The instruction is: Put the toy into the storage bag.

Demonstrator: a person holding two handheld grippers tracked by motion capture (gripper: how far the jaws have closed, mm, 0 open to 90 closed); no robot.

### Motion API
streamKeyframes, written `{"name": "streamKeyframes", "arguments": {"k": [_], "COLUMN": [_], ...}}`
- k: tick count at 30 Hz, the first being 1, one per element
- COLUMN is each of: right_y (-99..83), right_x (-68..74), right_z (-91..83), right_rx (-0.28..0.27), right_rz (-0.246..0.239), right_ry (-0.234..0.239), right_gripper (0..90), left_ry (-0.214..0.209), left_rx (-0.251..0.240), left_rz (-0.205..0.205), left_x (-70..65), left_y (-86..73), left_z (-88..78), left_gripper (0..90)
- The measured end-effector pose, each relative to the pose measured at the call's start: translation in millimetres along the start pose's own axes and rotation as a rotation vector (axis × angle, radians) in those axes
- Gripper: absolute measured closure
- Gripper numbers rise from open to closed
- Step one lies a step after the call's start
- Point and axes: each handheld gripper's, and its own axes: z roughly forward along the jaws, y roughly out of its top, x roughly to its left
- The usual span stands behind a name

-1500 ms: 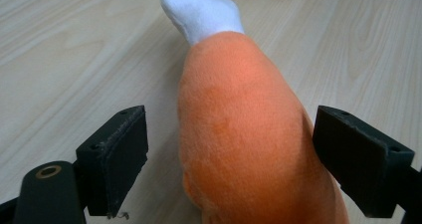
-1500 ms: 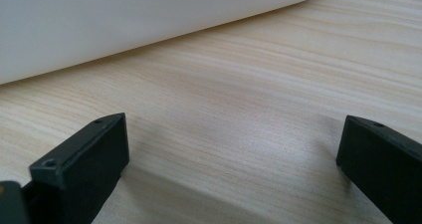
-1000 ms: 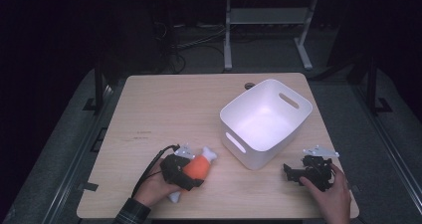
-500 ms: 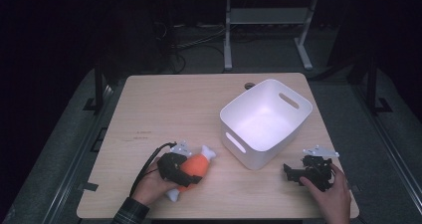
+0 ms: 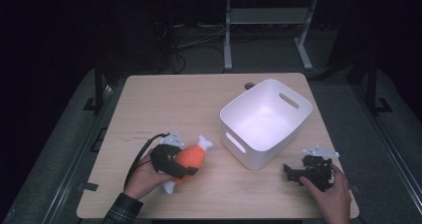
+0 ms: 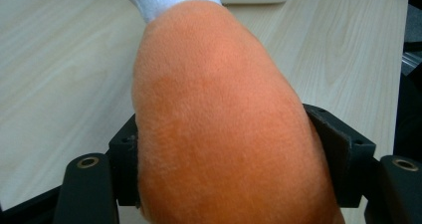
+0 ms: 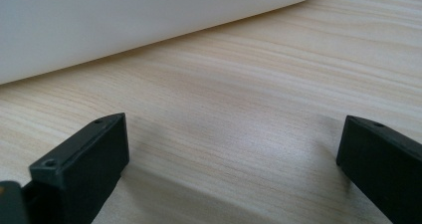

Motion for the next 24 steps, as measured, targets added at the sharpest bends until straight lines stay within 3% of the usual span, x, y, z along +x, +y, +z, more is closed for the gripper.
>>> {"name": "streamKeyframes", "arguments": {"k": [16,24], "right_y": [0.0,0.0], "right_x": [0.0,0.0], "right_z": [0.0,0.1], "right_rx": [0.0,-0.001], "right_rz": [0.0,0.0], "right_ry": [0.0,0.0], "right_gripper": [0.0,0.0], "left_ry": [0.008,0.002], "left_rx": [-0.031,-0.037], "left_rz": [0.037,0.064], "left_x": [4.0,4.2], "left_y": [22.4,42.7], "left_z": [-21.6,-30.2], "left_gripper": [27.9,27.8]}}
